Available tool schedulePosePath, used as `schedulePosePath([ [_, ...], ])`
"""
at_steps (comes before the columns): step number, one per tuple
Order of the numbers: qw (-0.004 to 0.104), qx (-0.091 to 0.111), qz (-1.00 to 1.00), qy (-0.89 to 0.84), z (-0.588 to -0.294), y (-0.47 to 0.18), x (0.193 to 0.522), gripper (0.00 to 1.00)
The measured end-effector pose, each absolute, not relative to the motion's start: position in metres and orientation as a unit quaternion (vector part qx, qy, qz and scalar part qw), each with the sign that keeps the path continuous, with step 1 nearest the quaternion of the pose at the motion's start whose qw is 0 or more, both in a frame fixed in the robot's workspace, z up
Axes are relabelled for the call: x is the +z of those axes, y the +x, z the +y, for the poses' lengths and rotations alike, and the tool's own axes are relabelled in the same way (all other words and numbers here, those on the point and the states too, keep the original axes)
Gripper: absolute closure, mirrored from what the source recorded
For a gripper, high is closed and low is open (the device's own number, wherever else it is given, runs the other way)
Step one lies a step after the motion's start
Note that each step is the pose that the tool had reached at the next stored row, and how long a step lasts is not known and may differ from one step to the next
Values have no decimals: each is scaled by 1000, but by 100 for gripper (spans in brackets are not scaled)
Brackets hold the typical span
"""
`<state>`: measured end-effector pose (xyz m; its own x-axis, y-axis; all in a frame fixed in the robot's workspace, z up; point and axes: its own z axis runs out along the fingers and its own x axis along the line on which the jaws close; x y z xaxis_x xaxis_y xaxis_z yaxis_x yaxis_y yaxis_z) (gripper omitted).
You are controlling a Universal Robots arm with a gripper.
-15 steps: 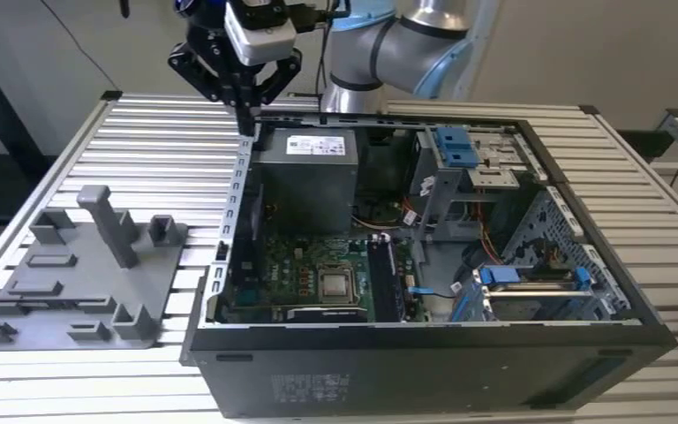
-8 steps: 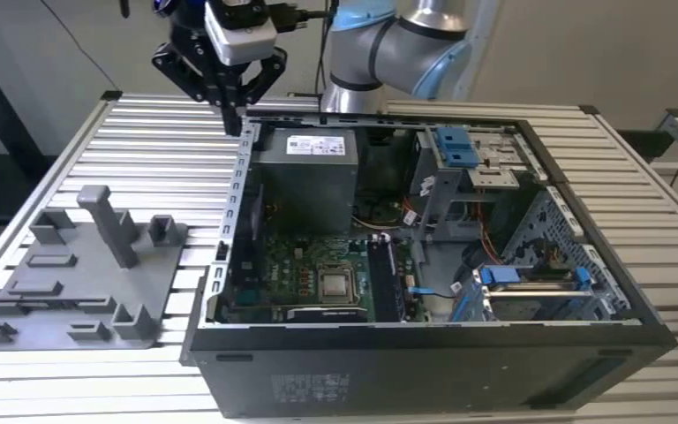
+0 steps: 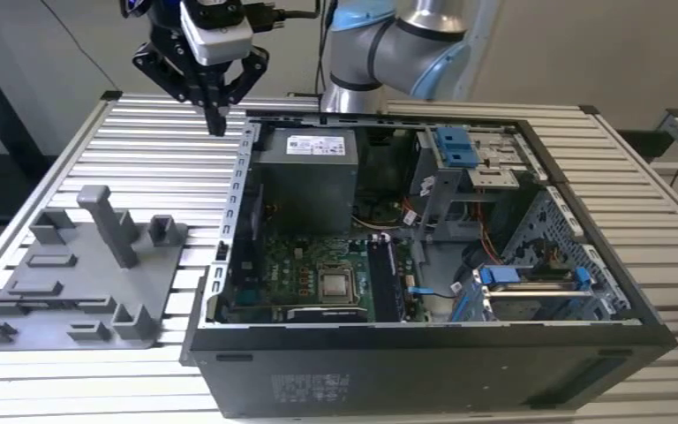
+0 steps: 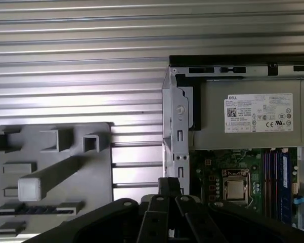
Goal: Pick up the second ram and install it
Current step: 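Reach for the second ram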
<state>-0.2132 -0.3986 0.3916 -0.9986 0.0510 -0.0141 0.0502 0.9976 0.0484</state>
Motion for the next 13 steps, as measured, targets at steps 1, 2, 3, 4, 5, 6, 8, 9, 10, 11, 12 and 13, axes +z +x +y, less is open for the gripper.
schedulePosePath([
  [1, 7, 24, 999, 25, -399, -215, 391, 89],
  [2, 7, 24, 999, 25, -399, -217, 391, 89],
  [3, 7, 24, 999, 25, -399, -219, 391, 89],
  [4, 7, 24, 999, 24, -399, -221, 391, 89],
  [5, 6, 24, 999, 24, -399, -223, 391, 89],
  [6, 6, 24, 999, 24, -399, -225, 391, 89],
  [8, 5, 24, 999, 23, -399, -230, 391, 89],
  [9, 4, 24, 999, 23, -398, -232, 391, 89],
  [10, 4, 24, 999, 22, -398, -234, 391, 89],
  [11, 3, 24, 999, 22, -398, -237, 391, 89],
  [12, 3, 24, 999, 22, -398, -239, 391, 89],
  [13, 2, 24, 999, 21, -398, -241, 391, 89],
])
